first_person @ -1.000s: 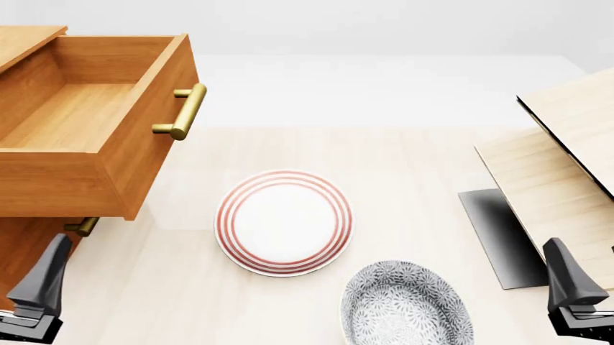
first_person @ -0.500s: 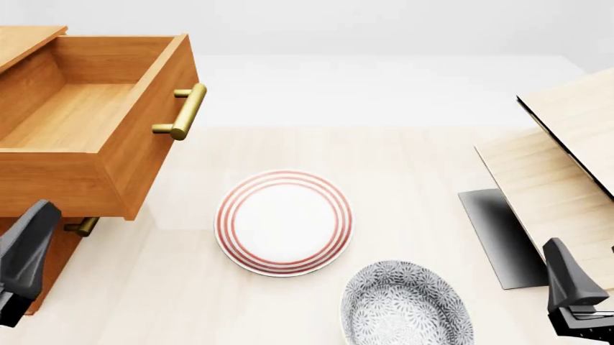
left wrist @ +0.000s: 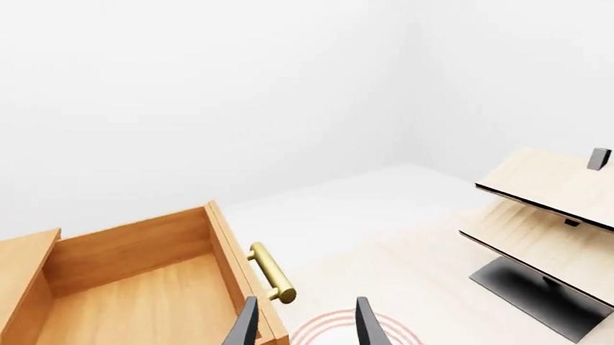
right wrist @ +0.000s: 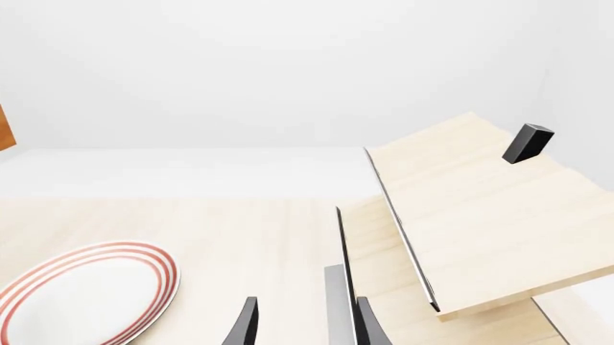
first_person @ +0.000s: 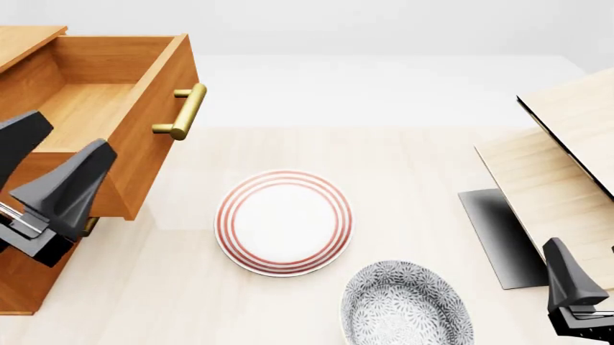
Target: Close the top drawer of the cabinet.
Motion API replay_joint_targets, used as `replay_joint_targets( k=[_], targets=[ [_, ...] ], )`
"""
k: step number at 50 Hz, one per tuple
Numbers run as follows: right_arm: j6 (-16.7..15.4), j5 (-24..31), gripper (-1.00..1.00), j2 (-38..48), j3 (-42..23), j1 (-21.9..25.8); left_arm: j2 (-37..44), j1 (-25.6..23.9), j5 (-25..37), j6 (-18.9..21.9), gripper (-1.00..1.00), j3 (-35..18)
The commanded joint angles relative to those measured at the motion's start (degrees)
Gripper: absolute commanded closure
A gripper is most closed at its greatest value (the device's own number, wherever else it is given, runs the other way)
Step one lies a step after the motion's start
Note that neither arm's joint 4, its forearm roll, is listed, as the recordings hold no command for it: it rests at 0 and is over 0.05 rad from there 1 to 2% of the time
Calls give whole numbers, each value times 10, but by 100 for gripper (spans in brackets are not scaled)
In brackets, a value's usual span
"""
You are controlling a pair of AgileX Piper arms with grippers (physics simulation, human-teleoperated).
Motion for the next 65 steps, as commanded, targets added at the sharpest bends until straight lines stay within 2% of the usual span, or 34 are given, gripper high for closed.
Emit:
replay_joint_targets(
  k=[1,10,20,30,38,46,51,56,65],
  targets=[
    [0,0,-100,0,0,0,112,-64,-64,22,-100,-46],
    [0,1,-100,-1,0,0,188,-122,-92,46,-100,-99],
    [0,1,-100,-1,0,0,288,-197,-86,82,-100,-199],
    [0,1,-100,-1,0,0,358,-235,-68,94,-100,-277],
    [0,1,-100,-1,0,0,428,-260,-47,125,-100,-336],
    [0,1,-100,-1,0,0,486,-244,-14,127,-100,-393],
    [0,1,-100,-1,0,0,532,-235,13,153,-100,-433],
    [0,1,-100,-1,0,0,571,-215,30,158,-100,-463],
    [0,1,-100,0,0,0,606,-189,31,163,-100,-472]
  ],
)
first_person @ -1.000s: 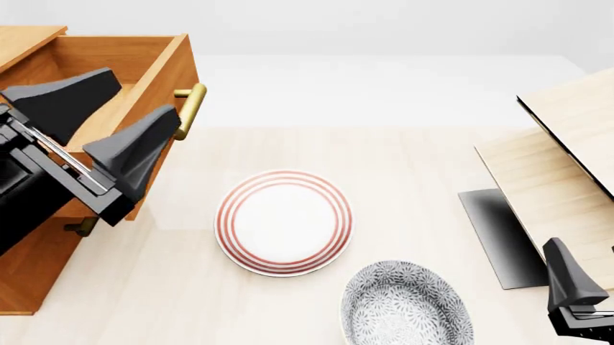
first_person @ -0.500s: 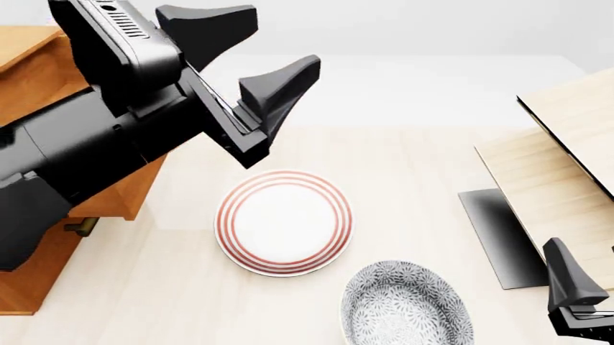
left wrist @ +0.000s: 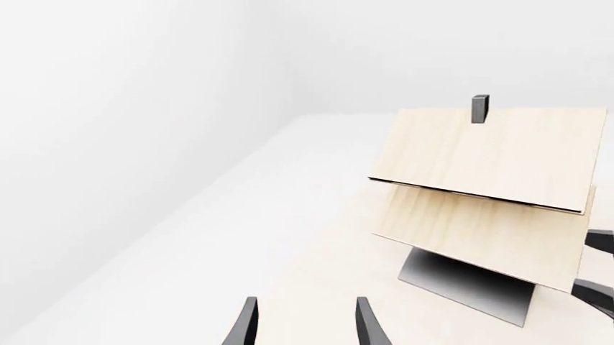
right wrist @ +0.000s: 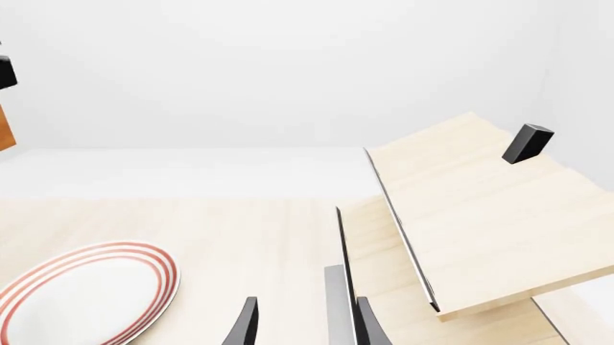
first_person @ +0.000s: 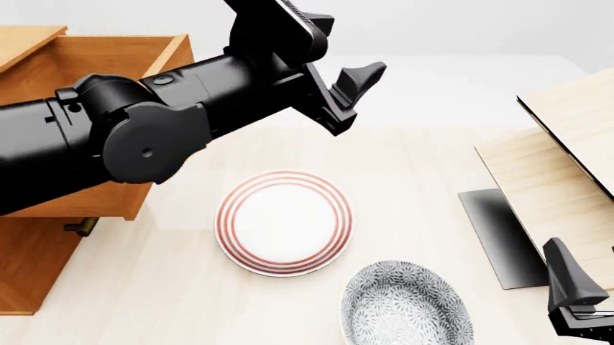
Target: Close the top drawer of the cabinet.
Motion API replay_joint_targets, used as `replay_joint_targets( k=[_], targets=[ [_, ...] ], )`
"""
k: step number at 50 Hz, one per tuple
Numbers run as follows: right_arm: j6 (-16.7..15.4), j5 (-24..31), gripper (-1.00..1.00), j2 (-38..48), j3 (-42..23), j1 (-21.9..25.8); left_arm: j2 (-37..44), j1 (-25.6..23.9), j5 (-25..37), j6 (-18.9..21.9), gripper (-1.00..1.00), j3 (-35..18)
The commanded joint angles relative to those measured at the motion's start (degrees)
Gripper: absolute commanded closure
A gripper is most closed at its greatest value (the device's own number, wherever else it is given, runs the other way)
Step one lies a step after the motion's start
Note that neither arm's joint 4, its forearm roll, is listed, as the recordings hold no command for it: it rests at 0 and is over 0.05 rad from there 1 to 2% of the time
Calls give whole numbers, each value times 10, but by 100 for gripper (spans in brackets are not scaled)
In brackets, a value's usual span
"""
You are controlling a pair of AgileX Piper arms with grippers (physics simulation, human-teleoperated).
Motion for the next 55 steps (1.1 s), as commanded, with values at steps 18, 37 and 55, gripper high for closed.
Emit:
replay_joint_targets(
  k=[18,37,55],
  targets=[
    [0,0,-100,0,0,0,78,88,34,33,-100,6],
    [0,0,-100,0,0,0,70,123,37,39,-100,65],
    [0,0,-100,0,0,0,40,190,31,40,-100,114]
  ],
)
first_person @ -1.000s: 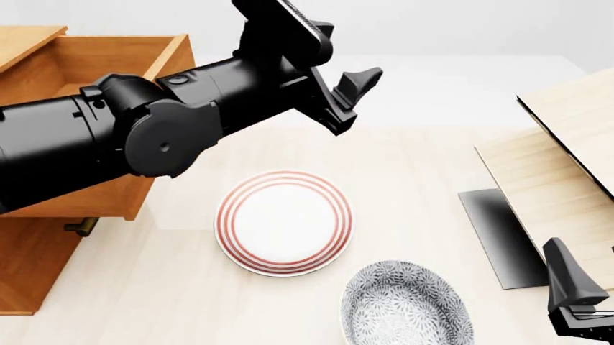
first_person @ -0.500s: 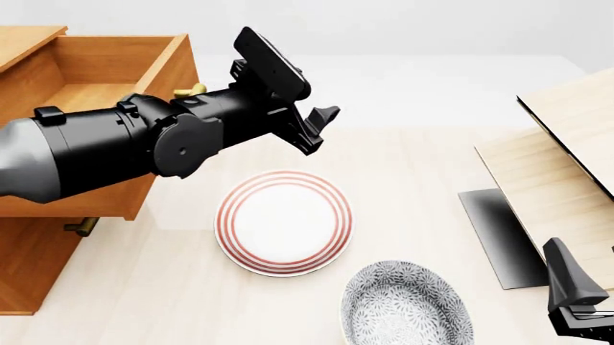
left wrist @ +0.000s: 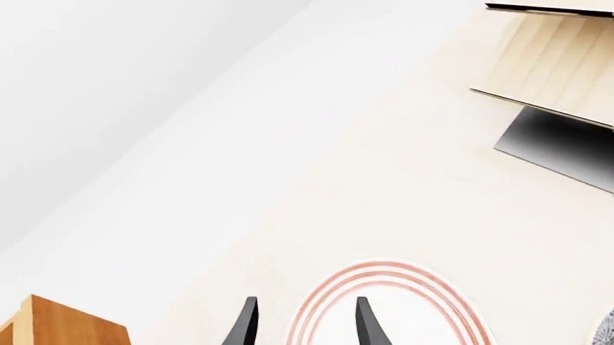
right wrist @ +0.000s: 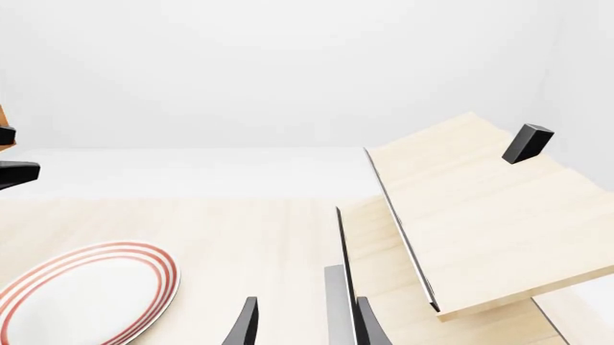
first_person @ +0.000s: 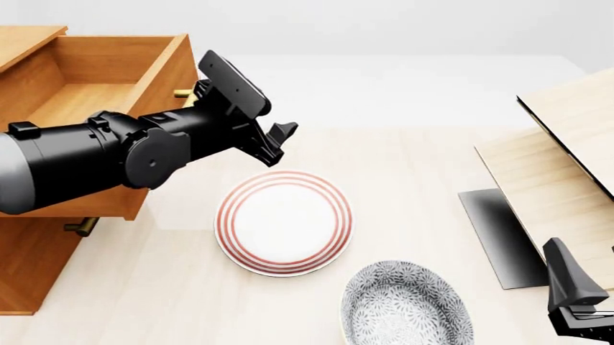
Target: Close the top drawer of the cabinet.
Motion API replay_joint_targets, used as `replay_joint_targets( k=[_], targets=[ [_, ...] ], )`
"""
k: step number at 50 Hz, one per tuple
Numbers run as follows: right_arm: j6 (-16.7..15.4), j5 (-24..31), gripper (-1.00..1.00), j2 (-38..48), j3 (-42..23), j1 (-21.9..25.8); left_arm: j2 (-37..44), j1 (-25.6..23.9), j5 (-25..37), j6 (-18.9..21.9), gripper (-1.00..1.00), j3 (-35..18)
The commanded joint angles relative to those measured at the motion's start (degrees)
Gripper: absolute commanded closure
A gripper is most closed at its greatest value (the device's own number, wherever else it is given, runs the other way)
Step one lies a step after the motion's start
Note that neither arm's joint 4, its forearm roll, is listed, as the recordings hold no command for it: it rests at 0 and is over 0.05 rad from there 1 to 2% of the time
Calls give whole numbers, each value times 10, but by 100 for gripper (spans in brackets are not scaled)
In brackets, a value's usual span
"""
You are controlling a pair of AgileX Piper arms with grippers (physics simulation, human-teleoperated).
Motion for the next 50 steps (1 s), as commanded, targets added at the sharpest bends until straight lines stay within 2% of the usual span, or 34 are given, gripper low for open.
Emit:
replay_joint_targets(
  k=[1,27,50],
  targets=[
    [0,0,-100,0,0,0,-11,38,-3,5,-100,28],
    [0,0,-100,0,0,0,-13,109,0,22,-100,49],
    [0,0,-100,0,0,0,-58,167,-17,20,-100,109]
  ],
)
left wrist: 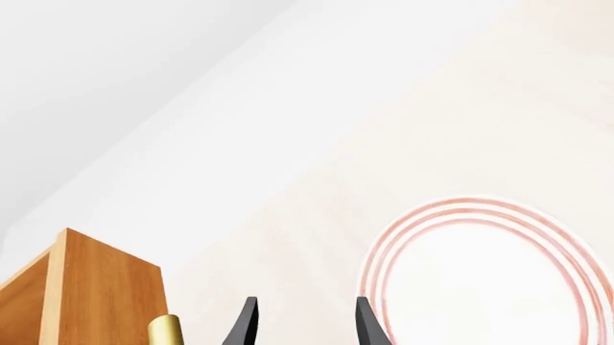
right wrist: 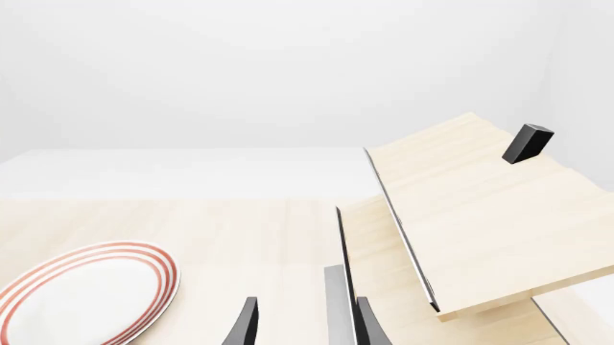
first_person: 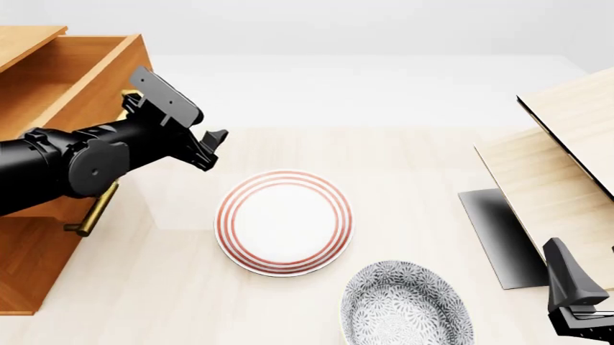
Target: Close the top drawer of the cabinet.
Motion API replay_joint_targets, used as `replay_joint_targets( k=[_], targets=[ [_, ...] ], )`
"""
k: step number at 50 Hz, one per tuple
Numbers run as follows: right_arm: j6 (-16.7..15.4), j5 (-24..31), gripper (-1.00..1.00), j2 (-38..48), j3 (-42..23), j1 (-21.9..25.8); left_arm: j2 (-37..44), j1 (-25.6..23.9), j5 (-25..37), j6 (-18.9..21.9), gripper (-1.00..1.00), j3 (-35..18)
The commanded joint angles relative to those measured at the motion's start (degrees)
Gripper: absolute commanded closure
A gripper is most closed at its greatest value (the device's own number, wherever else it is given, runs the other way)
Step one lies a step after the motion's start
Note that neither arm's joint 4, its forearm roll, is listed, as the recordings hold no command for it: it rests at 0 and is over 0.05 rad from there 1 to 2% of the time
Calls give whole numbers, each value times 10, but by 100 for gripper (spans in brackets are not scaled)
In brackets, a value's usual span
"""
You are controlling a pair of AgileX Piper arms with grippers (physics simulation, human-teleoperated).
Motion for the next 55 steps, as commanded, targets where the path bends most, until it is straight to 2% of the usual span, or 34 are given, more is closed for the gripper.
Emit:
replay_joint_targets(
  k=[1,21,55],
  targets=[
    [0,0,-100,0,0,0,-15,31,-10,-1,-100,26],
    [0,0,-100,0,0,0,-16,100,-31,13,-100,51],
    [0,0,-100,0,0,0,-61,187,-18,24,-100,63]
  ],
)
